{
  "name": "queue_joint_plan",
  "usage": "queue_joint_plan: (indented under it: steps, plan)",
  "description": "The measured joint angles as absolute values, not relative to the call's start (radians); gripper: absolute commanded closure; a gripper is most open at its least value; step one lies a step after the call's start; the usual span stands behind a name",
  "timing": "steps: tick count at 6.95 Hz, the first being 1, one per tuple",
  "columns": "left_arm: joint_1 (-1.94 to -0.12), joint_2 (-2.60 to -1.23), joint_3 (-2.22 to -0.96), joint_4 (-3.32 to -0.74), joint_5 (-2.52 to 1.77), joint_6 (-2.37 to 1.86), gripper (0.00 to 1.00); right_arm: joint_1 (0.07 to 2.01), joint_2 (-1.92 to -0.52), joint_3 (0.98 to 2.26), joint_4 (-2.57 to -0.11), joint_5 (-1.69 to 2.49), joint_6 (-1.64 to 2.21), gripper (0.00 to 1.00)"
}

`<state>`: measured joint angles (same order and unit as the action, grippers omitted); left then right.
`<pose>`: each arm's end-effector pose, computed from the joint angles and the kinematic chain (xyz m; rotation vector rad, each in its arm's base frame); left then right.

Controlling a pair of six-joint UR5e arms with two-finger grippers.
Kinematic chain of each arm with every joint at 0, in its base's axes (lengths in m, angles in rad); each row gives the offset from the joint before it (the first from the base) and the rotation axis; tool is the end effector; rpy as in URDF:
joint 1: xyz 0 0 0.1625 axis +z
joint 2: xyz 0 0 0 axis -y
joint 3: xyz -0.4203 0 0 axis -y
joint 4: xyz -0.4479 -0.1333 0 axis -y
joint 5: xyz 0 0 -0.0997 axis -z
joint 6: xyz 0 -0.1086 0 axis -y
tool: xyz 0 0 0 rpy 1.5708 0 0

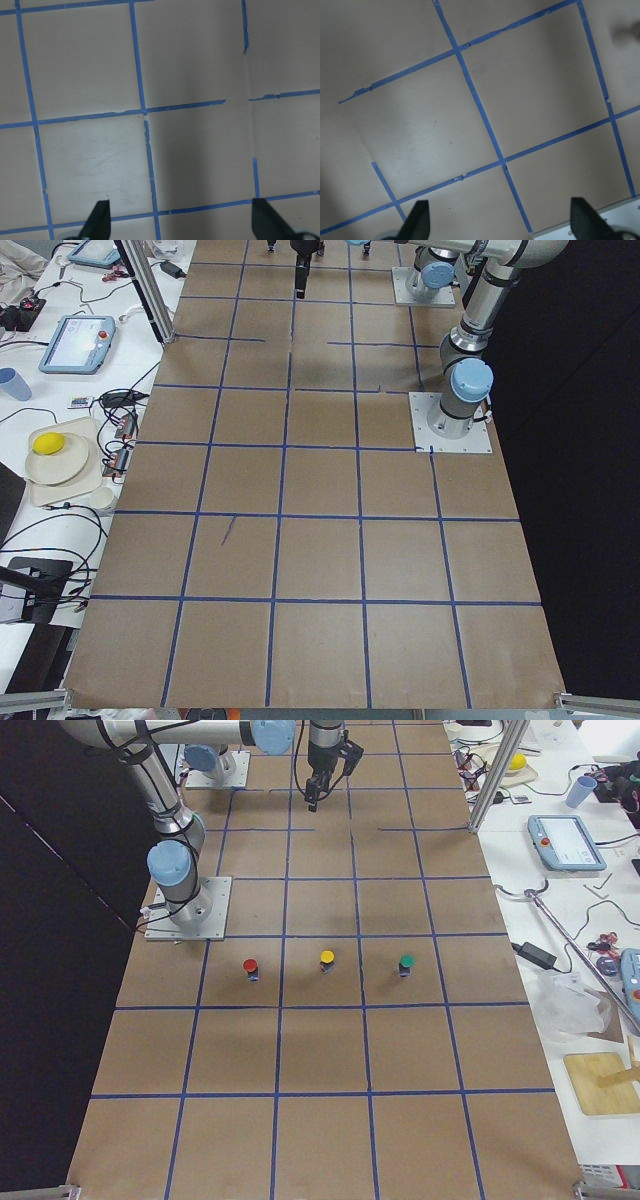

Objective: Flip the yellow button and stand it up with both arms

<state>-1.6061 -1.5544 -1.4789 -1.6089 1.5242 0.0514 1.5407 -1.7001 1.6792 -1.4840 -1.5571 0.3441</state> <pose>-0.1575 -0.5402 0.5299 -0.1366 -3.0906 0.1092 0.1201 -0.4898 0.4737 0.5841 3.0817 0.1055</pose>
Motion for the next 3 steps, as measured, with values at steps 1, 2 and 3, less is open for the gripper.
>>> queue_joint_plan:
  steps: [1, 2, 3]
  plan:
    - [-1.606, -1.554, -1.477, -1.614, 1.527, 0.050, 0.00, 1.542, -1.702, 1.679, -1.484, -1.556, 0.334, 0.00]
    - [-1.605, -1.553, -1.477, -1.618, 1.533, 0.049, 0.00, 1.542, -1.702, 1.678, -1.484, -1.555, 0.323, 0.00]
    - [-1.603, -1.550, -1.477, -1.628, 1.548, 0.049, 0.00, 1.542, -1.703, 1.678, -1.485, -1.554, 0.319, 0.00]
